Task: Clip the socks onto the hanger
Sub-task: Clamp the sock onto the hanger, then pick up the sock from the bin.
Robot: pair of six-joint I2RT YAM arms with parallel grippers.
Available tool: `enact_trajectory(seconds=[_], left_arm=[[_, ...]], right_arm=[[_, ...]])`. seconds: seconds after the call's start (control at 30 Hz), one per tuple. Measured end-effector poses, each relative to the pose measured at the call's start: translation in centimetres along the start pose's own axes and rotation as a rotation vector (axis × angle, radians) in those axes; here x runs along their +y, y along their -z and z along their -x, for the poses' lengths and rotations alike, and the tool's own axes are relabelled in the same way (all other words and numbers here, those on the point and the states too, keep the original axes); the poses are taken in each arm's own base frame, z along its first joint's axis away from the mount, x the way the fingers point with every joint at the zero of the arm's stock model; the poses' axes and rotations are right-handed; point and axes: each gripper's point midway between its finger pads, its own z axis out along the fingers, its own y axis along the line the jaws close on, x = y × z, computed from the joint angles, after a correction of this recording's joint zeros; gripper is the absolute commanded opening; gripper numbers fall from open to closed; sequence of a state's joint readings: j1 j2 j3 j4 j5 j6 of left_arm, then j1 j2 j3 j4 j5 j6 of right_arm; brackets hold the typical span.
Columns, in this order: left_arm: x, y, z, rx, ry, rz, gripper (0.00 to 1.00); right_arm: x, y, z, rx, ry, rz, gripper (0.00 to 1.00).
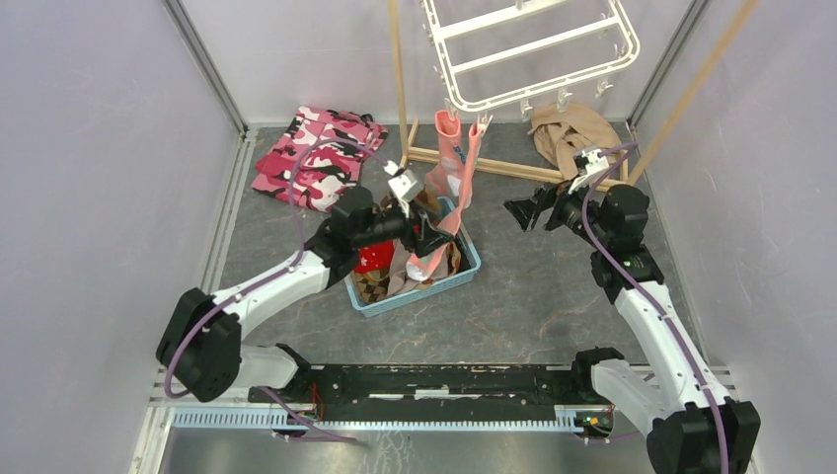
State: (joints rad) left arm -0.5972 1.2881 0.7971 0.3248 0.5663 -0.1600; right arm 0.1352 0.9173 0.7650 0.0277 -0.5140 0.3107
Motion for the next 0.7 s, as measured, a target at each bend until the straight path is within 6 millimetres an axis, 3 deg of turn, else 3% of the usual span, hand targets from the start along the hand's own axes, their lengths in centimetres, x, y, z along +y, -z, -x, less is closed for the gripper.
enact_trajectory(seconds=[0.1,0.2,0.4,0.53,0.7], left_arm=[[-0.7,-1.6,-1.4,0.023,-0.009,0.009,0.72],[-0.4,-2.8,-2.8,0.048,-0.018,0.079,0.44],[2.5,-4.5,-4.9,0.102,-0.041,0.231,0.04],[3.0,-6.1,-3.2,0.079,-0.052,0.233,0.02],[2.2,-8.2,1.9,-0.036,-0.067,0.183,0.02]], right_arm=[[-0.2,0.0,-0.8,0.009,-0.018,-0.003,0.98],[-0.1,0.1,-0.9,-0.001,-0.027,-0.004,0.98],[0.3,0.4,-0.5,-0.027,-0.033,0.003,0.98],[0.2,0.5,-0.4,-0.030,-0.037,-0.003,0.98],[-0.1,0.4,-0.3,-0.034,-0.036,-0.017,0.98]])
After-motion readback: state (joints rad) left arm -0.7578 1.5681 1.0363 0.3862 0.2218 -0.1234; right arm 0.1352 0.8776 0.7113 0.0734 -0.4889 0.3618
